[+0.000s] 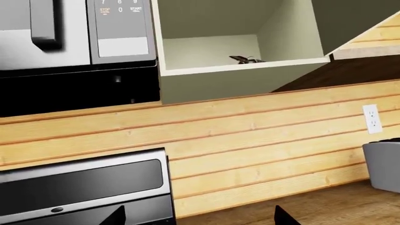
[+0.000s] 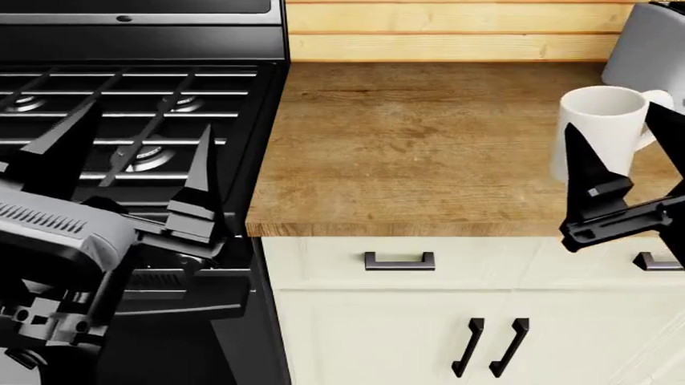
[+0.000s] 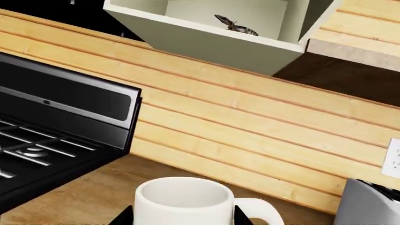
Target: Pick the mug from the cabinet, place it under the coffee machine dispenser, and press the start button.
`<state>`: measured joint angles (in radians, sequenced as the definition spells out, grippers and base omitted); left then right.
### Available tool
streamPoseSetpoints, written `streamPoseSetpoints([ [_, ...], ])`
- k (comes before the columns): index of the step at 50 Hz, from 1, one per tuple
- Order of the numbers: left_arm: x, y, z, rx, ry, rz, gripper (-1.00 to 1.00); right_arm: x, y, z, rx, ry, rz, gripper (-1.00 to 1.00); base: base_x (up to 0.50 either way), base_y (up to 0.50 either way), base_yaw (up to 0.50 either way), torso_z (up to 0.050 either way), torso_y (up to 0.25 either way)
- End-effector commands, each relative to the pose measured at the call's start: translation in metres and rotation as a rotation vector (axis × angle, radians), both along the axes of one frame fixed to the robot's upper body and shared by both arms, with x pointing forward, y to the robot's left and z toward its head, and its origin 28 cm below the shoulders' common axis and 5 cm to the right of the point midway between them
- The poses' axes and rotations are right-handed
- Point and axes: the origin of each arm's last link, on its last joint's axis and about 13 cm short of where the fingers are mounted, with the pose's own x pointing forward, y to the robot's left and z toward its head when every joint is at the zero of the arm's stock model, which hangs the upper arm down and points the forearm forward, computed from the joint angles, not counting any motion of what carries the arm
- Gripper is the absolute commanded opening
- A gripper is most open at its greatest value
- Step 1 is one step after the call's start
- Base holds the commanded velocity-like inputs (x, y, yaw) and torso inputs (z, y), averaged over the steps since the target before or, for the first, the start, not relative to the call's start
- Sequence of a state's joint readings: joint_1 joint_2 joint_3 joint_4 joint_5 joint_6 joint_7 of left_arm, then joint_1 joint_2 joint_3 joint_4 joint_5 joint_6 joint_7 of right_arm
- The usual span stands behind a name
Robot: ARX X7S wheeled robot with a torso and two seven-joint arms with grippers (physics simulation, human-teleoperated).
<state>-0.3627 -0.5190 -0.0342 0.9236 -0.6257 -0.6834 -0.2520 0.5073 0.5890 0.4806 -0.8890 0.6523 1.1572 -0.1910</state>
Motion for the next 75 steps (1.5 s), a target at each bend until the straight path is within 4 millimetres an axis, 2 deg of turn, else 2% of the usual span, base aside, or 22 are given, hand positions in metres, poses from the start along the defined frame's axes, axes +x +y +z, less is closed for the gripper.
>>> streamPoseSetpoints([
  [1,-0.002,0.001,0.0,-0.005,-0.002,0.008,1.0,-0.01,-0.009,-0.003,-0.031,-0.037,-0.049,-1.0,0.0,0.0,0.0,0.0,0.0],
  [18,-0.003,0.0,0.001,-0.001,-0.006,0.007,1.0,-0.02,-0.02,-0.007,0.005,-0.041,-0.082,-1.0,0.0,-0.02,0.0,0.0,0.0],
  [75,-0.005,0.001,0.0,-0.006,-0.001,0.003,1.0,-0.021,-0.011,-0.019,0.071,-0.045,-0.046,-1.0,0.0,-0.5,0.0,0.0,0.0],
])
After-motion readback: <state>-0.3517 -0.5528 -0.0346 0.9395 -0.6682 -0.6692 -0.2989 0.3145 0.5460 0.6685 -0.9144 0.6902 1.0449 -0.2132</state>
